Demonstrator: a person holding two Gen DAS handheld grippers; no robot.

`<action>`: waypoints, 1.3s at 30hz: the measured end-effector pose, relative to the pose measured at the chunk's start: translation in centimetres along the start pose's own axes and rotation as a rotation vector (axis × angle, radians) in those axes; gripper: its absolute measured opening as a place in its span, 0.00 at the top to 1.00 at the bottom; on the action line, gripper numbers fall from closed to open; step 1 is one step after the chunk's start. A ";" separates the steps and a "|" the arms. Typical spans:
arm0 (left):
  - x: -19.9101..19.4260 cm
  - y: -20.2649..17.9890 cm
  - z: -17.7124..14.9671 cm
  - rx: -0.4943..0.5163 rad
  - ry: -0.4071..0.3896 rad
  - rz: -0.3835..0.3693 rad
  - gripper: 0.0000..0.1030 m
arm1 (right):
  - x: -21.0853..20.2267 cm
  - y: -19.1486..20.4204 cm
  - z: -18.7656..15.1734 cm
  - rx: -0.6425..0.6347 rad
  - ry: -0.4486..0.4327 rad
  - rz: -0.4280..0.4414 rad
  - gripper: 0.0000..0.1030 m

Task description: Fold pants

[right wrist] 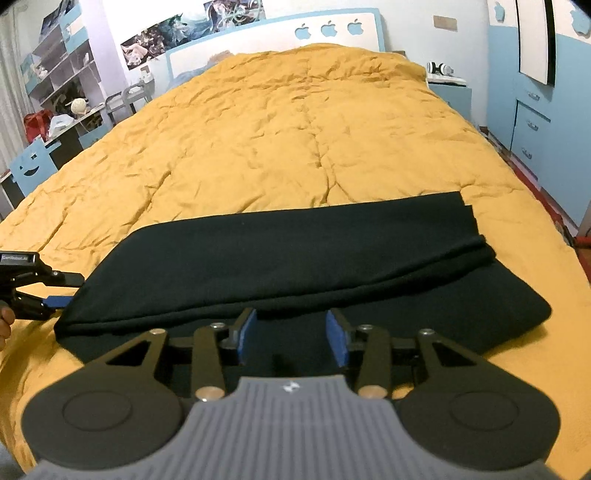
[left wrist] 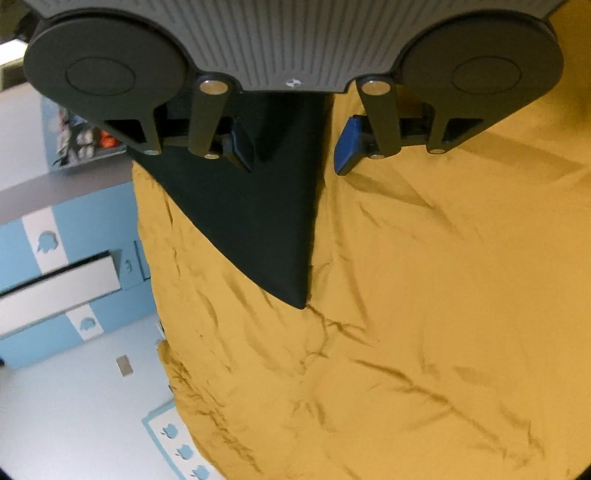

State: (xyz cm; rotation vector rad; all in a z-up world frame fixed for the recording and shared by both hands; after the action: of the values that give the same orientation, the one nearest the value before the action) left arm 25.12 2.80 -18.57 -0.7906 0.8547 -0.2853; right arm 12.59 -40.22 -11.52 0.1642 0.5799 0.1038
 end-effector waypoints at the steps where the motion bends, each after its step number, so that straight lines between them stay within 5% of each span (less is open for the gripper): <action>1: 0.3 0.3 0.1 -0.022 0.005 -0.014 0.44 | 0.4 0.0 0.0 0.004 0.004 0.002 0.62; 5: 1.1 1.3 0.4 -0.102 0.028 -0.070 0.45 | 1.9 0.3 0.0 0.010 0.014 0.023 0.62; 10: 2.7 1.7 0.3 -0.136 0.050 -0.084 0.62 | 4.1 0.4 0.9 0.003 0.006 0.026 0.64; 16: 2.2 1.9 0.0 -0.163 0.036 -0.098 0.80 | 6.3 0.9 1.5 -0.021 -0.009 0.032 0.84; 23: 1.1 0.3 0.3 -0.127 -0.018 -0.071 0.89 | 6.5 3.3 0.5 -0.107 -0.017 0.083 0.92; 29: -0.2 -4.8 1.4 -0.032 -0.050 -0.071 0.91 | 8.1 3.7 -1.0 -0.140 0.083 0.034 0.96; 34: -0.7 -11.0 2.3 0.075 -0.027 -0.038 0.92 | 6.1 2.7 0.7 -0.094 0.038 0.040 0.95; 39: -0.5 -19.5 1.3 0.216 0.022 -0.047 0.92 | 2.5 -2.5 2.4 -0.020 -0.005 -0.034 0.94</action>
State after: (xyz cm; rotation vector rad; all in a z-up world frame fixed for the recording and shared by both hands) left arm 27.29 -9.67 -3.62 -0.6073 0.8111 -0.4213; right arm 16.13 -42.60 -11.30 0.1351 0.5767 0.0761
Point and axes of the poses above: each gripper's, at about its wrist camera, not at the fingertips, and x roughly the way its jaws point, y to its left, z to its top, the point moved 5 cm from there along x, roughly the way its jaws point, and after that the axes turned 12 degrees about -y, right-handed, at the moved point
